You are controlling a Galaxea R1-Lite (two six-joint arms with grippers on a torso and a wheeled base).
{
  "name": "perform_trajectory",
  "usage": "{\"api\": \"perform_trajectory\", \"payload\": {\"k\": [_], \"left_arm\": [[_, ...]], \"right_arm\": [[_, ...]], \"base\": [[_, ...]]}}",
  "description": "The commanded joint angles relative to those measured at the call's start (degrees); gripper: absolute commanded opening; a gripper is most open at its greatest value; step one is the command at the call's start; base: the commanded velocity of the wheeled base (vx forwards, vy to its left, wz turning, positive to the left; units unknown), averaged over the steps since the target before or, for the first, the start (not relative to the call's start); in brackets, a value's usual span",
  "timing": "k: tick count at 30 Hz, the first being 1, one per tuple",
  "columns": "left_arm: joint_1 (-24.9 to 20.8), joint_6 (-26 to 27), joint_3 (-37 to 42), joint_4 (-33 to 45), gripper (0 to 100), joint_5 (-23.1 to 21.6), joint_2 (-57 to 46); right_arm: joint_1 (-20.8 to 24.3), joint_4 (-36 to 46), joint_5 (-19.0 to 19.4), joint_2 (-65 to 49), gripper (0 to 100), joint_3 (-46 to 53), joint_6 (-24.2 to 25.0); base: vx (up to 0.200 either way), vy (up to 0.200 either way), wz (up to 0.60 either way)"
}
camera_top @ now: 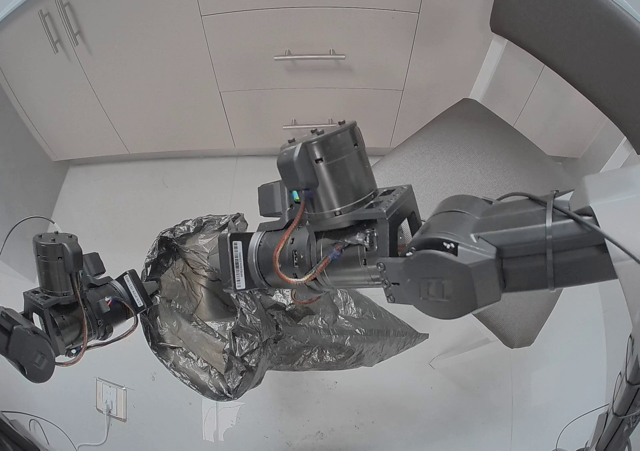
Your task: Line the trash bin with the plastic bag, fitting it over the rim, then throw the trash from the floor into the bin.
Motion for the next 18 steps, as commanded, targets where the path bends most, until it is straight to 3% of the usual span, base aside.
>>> {"api": "perform_trajectory", "payload": {"k": [1, 7, 18], "left_arm": [[0.18, 0.11, -2.03, -1.25, 0, 0.0, 6.45], [0.01, 0.99, -4.14, -1.25, 0, 0.18, 7.16], [0.09, 7.67, -8.8, -1.25, 0, 0.09, 9.62]], "right_arm": [[-1.41, 2.22, -1.55, 2.61, 0, -3.65, -0.34], [-1.68, 2.14, -7.09, 2.79, 0, -3.65, -0.43], [-3.26, 1.96, -10.6, 4.99, 0, -5.4, -2.54]], "base": [[0.0, 0.0, 0.0], [0.0, 0.0, 0.0], [0.0, 0.0, 0.0]]}}
